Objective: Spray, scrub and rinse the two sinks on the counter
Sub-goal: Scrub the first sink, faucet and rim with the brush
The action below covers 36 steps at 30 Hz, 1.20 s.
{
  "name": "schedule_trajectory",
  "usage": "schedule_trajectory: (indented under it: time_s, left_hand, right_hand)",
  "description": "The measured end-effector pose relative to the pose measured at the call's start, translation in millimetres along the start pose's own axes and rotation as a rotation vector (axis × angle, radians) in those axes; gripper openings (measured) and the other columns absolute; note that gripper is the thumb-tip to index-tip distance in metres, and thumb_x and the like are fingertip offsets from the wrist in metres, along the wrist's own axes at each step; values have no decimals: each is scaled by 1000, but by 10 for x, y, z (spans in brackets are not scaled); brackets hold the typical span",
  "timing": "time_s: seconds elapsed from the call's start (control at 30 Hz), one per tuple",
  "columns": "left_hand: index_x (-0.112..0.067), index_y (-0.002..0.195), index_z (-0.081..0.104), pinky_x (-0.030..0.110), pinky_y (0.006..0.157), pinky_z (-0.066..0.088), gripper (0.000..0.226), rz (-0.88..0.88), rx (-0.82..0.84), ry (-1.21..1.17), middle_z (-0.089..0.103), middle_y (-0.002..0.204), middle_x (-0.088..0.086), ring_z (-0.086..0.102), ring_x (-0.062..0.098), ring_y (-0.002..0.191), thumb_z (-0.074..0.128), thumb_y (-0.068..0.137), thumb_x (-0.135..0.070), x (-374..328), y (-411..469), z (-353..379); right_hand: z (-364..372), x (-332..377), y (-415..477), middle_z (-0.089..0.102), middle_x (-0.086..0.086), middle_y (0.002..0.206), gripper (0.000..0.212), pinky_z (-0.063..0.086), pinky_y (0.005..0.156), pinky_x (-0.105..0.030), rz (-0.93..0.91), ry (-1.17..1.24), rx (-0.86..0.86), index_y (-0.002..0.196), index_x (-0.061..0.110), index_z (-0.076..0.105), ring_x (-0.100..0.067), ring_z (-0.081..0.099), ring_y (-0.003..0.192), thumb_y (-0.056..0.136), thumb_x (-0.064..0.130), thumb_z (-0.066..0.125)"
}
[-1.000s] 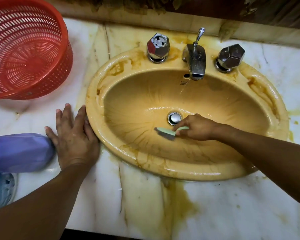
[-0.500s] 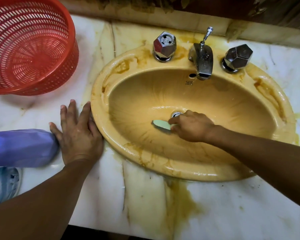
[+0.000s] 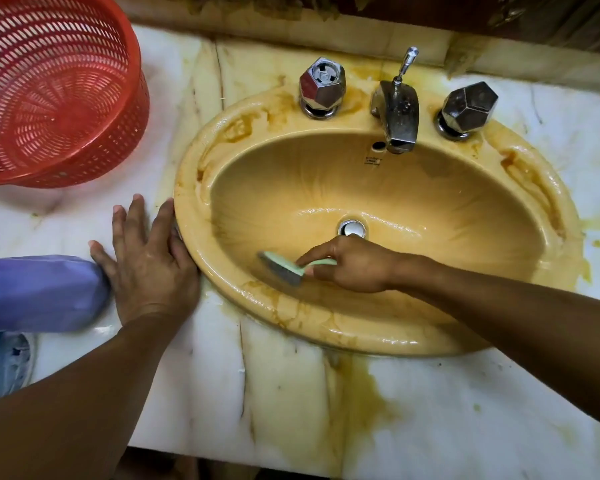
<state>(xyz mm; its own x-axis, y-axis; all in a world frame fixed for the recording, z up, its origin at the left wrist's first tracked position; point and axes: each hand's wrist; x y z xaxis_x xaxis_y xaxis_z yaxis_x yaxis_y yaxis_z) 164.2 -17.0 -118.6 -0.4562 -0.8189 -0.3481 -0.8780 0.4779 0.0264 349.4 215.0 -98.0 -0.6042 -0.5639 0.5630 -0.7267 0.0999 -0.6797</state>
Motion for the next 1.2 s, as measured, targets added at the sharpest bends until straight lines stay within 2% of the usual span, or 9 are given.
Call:
schedule_trajectory:
  time_s: [0.17, 0.4, 0.53, 0.6, 0.73, 0.83, 0.97, 1.1, 1.2]
  left_hand:
    - [-37, 154, 40, 63, 125, -3, 49, -6, 5, 8, 19, 171, 0, 6, 21, 160, 26, 108, -40, 11, 11, 9]
    - [-36, 154, 40, 63, 125, -4, 47, -2, 4, 0, 20, 171, 1, 7, 23, 160, 28, 109, -39, -5, 15, -12]
    - [-35, 154, 41, 65, 124, -2, 45, 0, -1, 10, 21, 170, 2, 9, 24, 159, 29, 110, -39, -8, 15, -14]
    - [-35, 153, 42, 65, 124, -2, 44, 0, -6, 12, 22, 170, 3, 9, 24, 159, 31, 111, -37, -6, 16, -12]
    - [-35, 153, 43, 65, 124, -2, 44, -9, -2, 15, 23, 170, 3, 9, 23, 159, 32, 110, -35, -22, 17, -25]
    - [-35, 152, 44, 64, 124, -1, 43, -12, -5, 17, 24, 170, 3, 10, 23, 159, 33, 110, -35, -41, 23, -35]
    - [-35, 151, 44, 66, 123, 0, 43, -11, -12, 2, 25, 169, 3, 11, 24, 158, 33, 110, -35, -30, 21, -22]
    - [-36, 151, 45, 67, 123, 0, 43, -10, -15, -1, 26, 168, 3, 12, 24, 158, 34, 109, -34, -41, 24, -24]
    - [-35, 151, 46, 67, 123, 1, 43, -5, -23, 7, 26, 168, 4, 12, 25, 158, 36, 108, -31, -48, 28, -23]
  right_hand:
    - [-137, -194, -93, 55, 2, 123, 32, 40, 80, -31, 154, -343, -51, 132, 42, 65, -22, 55, 116, 105, 40, 49]
    - [-305, -329, -724, 72, 20, 122, 41, 56, 99, -44, 95, -39, 181, 117, 61, 67, -22, 70, 110, 86, 77, 46]
    - [-611, -838, -960, 72, 13, 118, 31, 52, 97, -40, 401, -552, 133, 116, 44, 73, -14, 61, 108, 103, 45, 45]
    - [-556, -820, -929, 73, 14, 115, 29, 53, 96, -40, 354, -500, 153, 117, 44, 73, -15, 63, 106, 102, 45, 48]
    - [-504, -580, -829, 60, 4, 64, 21, 47, 52, -28, 289, -124, 293, 114, 45, 75, -19, 51, 51, 102, 42, 58]
    - [-412, -570, -668, 71, 2, 99, 27, 58, 75, -36, 347, -542, 98, 117, 34, 73, -22, 65, 85, 102, 36, 50]
    - [-309, -572, -591, 69, 2, 78, 22, 56, 61, -31, 281, -233, 205, 110, 48, 74, -24, 62, 64, 99, 42, 57]
    - [-295, -695, -475, 68, 9, 130, 31, 51, 99, -40, 298, -391, 15, 124, 43, 71, -21, 59, 117, 101, 42, 51]
    - [-234, -679, -463, 66, 6, 133, 34, 49, 96, -37, 258, -365, -24, 132, 46, 65, -23, 57, 124, 104, 44, 47]
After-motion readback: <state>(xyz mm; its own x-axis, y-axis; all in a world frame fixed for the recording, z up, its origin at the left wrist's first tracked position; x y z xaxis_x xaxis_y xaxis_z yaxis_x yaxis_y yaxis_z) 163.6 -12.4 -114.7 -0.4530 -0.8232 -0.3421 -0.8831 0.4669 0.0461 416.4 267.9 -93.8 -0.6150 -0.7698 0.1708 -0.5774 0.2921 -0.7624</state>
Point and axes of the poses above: each hand's wrist, its own y-axis towards the middle knuckle, its own z-axis out of the palm, x = y × z
